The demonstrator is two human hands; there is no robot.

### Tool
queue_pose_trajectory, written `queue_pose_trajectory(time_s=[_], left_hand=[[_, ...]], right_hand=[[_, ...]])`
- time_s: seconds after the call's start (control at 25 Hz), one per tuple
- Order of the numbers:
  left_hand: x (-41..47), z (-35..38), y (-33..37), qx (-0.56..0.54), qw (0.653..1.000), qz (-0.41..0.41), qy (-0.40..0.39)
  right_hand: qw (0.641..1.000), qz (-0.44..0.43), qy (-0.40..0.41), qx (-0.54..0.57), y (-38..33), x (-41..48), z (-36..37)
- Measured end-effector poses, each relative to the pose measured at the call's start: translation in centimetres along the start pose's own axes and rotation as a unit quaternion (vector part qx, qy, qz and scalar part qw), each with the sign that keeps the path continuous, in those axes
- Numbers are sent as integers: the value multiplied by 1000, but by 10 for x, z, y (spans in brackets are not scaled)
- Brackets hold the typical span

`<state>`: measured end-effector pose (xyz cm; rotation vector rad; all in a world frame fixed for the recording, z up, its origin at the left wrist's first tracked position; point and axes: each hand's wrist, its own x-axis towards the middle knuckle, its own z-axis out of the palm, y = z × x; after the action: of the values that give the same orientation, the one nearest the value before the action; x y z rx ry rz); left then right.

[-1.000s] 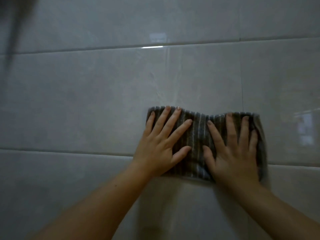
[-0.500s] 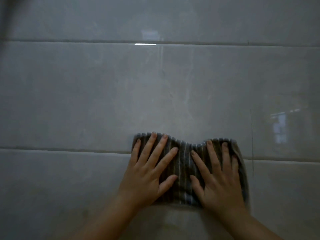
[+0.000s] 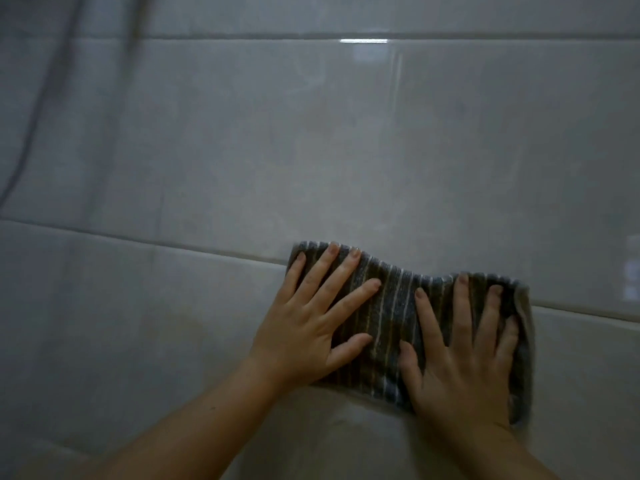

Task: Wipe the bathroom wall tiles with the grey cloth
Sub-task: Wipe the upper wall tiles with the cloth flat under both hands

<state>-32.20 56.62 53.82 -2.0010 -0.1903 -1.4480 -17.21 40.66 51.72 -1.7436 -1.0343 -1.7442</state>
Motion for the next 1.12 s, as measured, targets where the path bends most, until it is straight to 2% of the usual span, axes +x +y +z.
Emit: queue_pose_trajectory(time_s=[0.12,0.28,0.56,0.88,1.12], left_hand=[[-10,-7,-33,18,1000,11,-6],[-12,-20,-101,33,998,-49,-7],[-126,-10,-110,15,998,-53,-29],[-96,-33,-228,45,994,-98,2],[-123,-38,-273,58,994,-92,-10]], right_hand=[[1000,-27,2,-6,-28,16,2],[1000,-5,0,7,-85,66,14],[994,-96,-27,55,-153,-13,28],[994,-79,13,69,-231,97,39],[994,-96,20,50,-284,95,48]])
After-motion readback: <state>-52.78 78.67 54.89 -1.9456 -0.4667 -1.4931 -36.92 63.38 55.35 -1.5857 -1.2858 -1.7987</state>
